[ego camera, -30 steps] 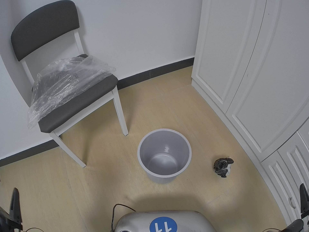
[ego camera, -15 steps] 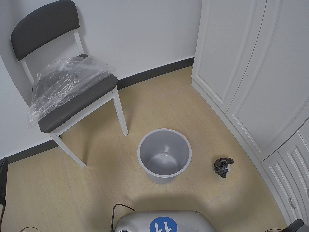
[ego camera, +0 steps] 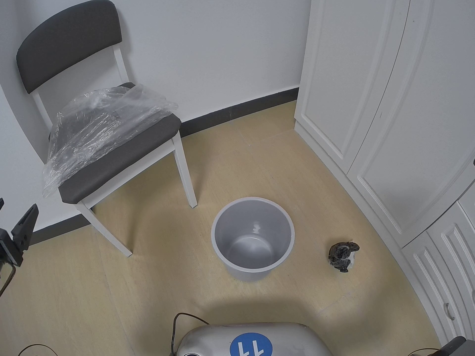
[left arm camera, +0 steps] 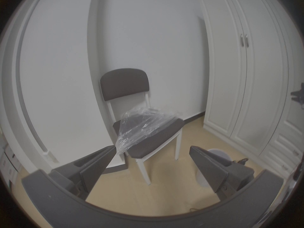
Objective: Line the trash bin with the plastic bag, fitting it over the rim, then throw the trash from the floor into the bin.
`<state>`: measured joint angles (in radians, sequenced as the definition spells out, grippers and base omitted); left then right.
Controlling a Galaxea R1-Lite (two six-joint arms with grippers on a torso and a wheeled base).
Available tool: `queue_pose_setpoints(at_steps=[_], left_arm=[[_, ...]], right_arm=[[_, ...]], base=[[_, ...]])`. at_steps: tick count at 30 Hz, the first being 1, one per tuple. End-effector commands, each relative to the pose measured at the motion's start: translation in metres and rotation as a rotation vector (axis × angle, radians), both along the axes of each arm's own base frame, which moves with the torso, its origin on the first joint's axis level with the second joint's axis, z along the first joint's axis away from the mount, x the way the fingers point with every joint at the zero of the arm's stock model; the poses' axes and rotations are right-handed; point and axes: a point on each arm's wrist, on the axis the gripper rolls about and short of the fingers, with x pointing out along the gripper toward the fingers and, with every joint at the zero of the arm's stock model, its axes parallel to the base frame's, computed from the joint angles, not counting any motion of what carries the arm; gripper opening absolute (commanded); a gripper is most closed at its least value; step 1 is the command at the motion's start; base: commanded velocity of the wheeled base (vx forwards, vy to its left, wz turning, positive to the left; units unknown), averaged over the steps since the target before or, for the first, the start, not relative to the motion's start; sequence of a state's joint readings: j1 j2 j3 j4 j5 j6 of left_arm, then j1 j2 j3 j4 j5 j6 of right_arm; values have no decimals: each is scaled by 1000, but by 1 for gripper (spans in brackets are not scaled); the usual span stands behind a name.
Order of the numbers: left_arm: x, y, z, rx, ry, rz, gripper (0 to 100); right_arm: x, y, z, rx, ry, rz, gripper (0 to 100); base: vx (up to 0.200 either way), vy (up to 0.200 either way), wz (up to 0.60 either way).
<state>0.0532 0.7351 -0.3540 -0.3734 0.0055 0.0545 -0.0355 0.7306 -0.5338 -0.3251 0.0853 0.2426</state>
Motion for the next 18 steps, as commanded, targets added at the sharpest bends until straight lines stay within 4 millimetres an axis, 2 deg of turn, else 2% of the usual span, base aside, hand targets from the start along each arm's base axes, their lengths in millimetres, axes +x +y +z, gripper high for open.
queue_pose_setpoints(at_steps=[1,2,3,4,6,9,18], left_arm=[[52,16,-14,102,201,94,100],[52,16,-14,102,201,94,100],[72,29,-16,176,242,151,100],[75,31,-16,183,246,157,100],[103,47,-21,233,244,201,100],[123,55,-27,249,212,219,100],[146,64,-38,312,260,270,100]], right_arm=[[11,0,-6,6,52,1,100],[11,0,-6,6,52,1,100],[13,0,-6,11,54,2,100],[13,0,-6,11,54,2,100],[13,0,-6,11,55,2,100],[13,0,-5,6,52,4,100],[11,2,-4,7,40,35,100]], base=[[0,0,0],[0,0,0],[0,0,0],[0,0,0],[0,0,0],[0,0,0],[0,0,0]])
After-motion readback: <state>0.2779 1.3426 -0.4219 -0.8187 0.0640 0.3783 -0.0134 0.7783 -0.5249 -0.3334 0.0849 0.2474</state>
